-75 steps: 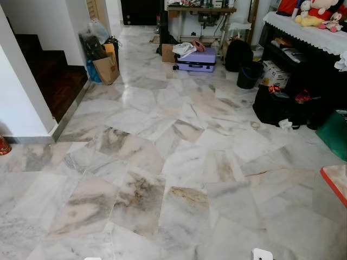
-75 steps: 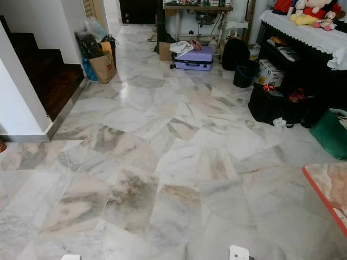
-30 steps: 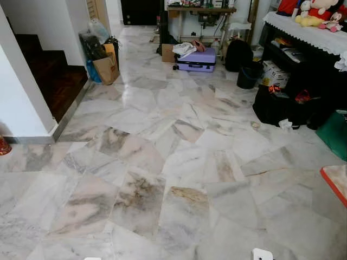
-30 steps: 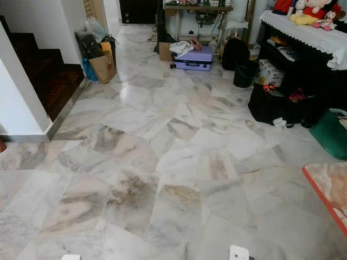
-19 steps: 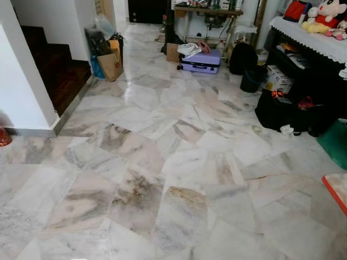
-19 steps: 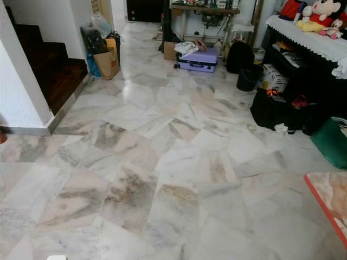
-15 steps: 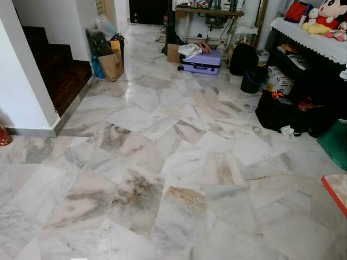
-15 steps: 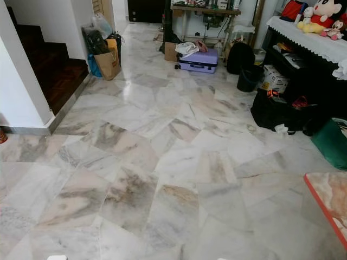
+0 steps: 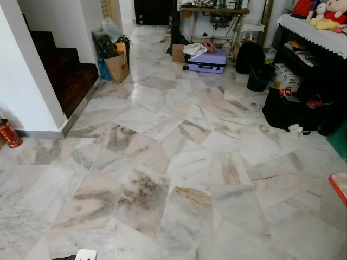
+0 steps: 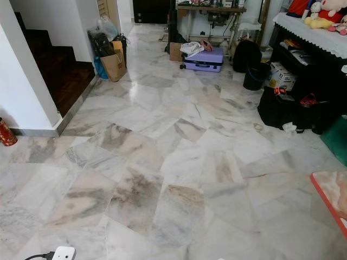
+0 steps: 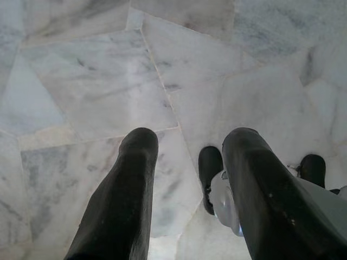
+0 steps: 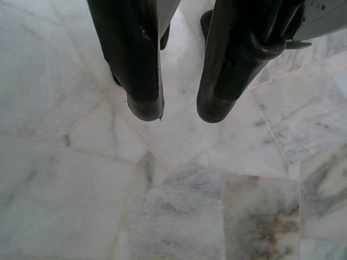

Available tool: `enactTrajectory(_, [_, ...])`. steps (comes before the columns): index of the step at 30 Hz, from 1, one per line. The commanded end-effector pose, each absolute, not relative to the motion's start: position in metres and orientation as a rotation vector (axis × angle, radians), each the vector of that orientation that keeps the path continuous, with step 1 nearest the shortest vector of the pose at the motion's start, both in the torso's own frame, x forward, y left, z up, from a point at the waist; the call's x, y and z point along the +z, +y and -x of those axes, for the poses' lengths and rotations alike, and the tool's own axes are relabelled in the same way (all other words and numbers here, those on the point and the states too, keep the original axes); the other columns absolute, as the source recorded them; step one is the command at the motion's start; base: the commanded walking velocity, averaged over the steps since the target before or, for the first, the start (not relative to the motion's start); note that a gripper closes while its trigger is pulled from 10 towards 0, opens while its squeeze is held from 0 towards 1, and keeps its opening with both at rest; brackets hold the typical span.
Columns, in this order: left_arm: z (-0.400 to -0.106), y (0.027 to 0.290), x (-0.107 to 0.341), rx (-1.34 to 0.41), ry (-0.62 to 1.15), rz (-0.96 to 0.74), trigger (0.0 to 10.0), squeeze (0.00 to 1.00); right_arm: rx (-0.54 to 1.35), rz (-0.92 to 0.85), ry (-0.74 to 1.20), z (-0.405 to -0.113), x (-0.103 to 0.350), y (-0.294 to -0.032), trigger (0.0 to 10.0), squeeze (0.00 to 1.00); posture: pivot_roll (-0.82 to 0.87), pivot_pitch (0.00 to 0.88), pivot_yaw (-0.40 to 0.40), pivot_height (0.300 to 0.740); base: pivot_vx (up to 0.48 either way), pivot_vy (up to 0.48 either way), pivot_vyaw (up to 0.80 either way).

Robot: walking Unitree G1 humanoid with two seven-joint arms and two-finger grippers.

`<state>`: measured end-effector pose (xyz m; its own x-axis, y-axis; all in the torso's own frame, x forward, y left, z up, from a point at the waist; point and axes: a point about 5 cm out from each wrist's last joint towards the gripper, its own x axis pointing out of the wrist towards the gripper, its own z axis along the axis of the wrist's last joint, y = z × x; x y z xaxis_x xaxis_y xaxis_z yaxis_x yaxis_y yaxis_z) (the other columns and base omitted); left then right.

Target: Hang hanger

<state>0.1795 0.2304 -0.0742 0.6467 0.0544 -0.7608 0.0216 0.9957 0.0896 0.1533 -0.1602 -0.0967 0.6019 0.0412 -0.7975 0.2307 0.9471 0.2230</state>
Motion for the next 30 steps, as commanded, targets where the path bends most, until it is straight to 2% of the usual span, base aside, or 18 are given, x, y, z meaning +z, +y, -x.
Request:
enactTrajectory(1, [-0.179,0.229,-0.075,0.011,0.872,-0.104,10.0,0.0,-0.132,-0.324,0.919,-0.152,-0.097,-0.161,10.0,0.0,0.2,0.0,-0.003,0.74,0.0,0.0,0.0])
enactTrajectory(6, [-0.178,0.225,-0.077,0.012,0.877,-0.094,10.0,0.0,-0.133,-0.303,0.913,-0.153,-0.096,-0.165,10.0,0.0,0.19,0.0,-0.014,0.74,0.0,0.0,0.0])
enactTrajectory(21, [-0.165,0.224,-0.082,0.038,0.901,-0.063,10.0,0.0,-0.112,-0.293,0.912,-0.153,-0.096,-0.168,10.0,0.0,0.21,0.0,-0.029,0.74,0.0,0.0,-0.75])
enactTrajectory(26, [-0.163,0.228,-0.082,0.019,0.91,-0.115,10.0,0.0,-0.108,-0.296,0.918,-0.152,-0.096,-0.166,10.0,0.0,0.21,0.0,-0.023,0.74,0.0,0.0,-0.75])
enactTrajectory(30, [-0.164,0.23,-0.082,0.02,0.914,-0.127,10.0,0.0,-0.105,-0.296,0.924,-0.152,-0.097,-0.165,10.0,0.0,0.21,0.0,-0.021,0.74,0.0,-0.469,-0.76])
